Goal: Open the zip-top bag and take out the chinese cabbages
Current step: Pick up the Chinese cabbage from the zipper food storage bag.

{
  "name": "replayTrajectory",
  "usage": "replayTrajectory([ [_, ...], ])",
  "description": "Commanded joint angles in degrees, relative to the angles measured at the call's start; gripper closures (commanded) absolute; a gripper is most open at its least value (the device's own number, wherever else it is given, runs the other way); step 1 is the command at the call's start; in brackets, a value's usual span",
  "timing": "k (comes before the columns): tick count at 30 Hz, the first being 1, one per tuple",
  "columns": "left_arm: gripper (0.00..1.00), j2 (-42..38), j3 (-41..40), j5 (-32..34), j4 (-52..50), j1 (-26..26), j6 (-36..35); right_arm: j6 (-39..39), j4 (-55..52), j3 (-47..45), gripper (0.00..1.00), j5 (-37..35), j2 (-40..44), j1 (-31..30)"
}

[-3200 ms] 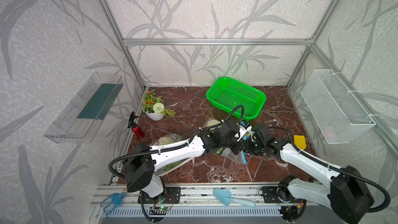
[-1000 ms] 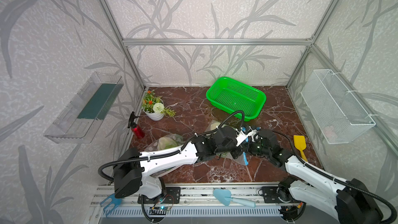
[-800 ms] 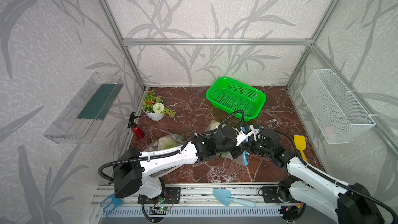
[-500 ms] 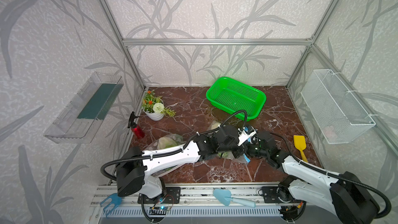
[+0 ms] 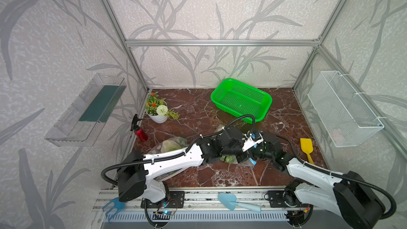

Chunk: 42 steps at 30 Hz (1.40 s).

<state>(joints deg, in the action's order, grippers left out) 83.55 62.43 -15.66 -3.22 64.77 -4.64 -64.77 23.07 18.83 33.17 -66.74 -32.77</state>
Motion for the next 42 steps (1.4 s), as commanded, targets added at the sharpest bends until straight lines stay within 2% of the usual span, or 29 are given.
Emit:
replayTrajectory([
  [1,1.0,-1.1,-0.4,-4.7,1.8,0.2,-3.1,-1.2,4.8,2.8,0.5,1.6,-2.7,-1.7],
  [7,1.0,-0.6,-1.7,-6.9,3.5,-0.1,-3.1,-3.1,8.6,2.5,0.54,1.5,-2.7,-1.8],
  [14,1.0,-1.4,-2.6,-8.4,4.3,-0.7,-3.3,-10.3,14.8,1.3,0.55,1.2,-4.7,-1.9],
  [19,1.0,-2.0,-2.8,-8.1,2.5,-0.8,-4.6,-12.6,10.4,2.8,0.53,3.2,-4.6,-1.2],
  [23,1.0,-3.3,-2.9,-7.1,0.3,-1.0,-6.4,-14.1,6.3,2.9,0.51,3.4,-1.4,1.2],
  [30,1.0,-5.1,-3.7,-5.4,-1.0,-1.6,-7.4,-6.0,-16.1,9.1,0.49,6.0,7.5,5.2],
  [33,1.0,-6.0,-4.0,-5.9,-1.0,-2.0,-7.7,-7.9,-14.6,7.3,0.48,3.9,8.9,5.4],
  [37,1.0,-4.7,-2.2,-7.5,-3.4,-2.0,-8.0,-12.4,-3.7,4.9,0.51,6.2,2.7,5.4],
  [40,1.0,-4.4,-2.4,-6.1,-3.5,-2.0,-8.2,-5.5,-10.2,8.5,0.52,7.5,1.1,5.3],
  [42,1.0,-4.5,-3.1,-6.0,-2.0,-2.2,-7.8,1.0,-20.8,11.7,0.55,1.4,2.7,4.6],
])
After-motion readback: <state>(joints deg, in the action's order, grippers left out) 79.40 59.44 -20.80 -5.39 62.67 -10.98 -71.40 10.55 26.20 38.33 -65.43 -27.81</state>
